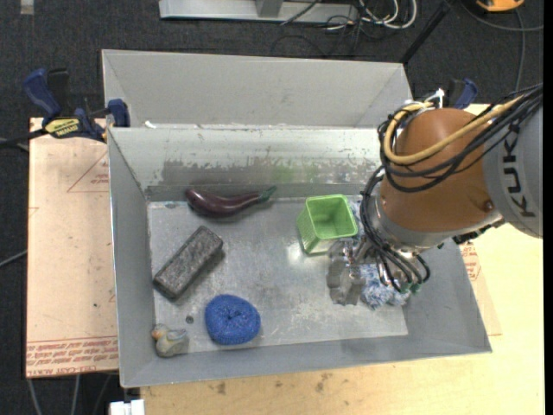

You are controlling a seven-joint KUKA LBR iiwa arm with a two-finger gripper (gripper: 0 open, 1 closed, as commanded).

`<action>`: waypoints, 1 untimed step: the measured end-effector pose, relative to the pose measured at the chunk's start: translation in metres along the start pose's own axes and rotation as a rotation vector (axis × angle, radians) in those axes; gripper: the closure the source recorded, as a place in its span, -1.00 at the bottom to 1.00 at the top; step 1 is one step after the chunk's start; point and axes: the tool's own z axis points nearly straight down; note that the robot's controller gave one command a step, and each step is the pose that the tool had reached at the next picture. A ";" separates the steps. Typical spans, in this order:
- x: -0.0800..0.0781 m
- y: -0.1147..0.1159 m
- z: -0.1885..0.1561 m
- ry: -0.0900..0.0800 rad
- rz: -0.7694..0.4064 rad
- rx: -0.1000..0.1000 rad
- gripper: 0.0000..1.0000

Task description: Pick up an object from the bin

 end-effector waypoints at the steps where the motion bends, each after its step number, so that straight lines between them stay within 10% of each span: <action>1: 0.000 0.000 0.000 0.000 0.000 0.000 -1.00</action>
Offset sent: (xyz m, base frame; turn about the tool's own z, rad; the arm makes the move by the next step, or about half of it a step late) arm 0.0871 -0.0510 -0.0485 0.0569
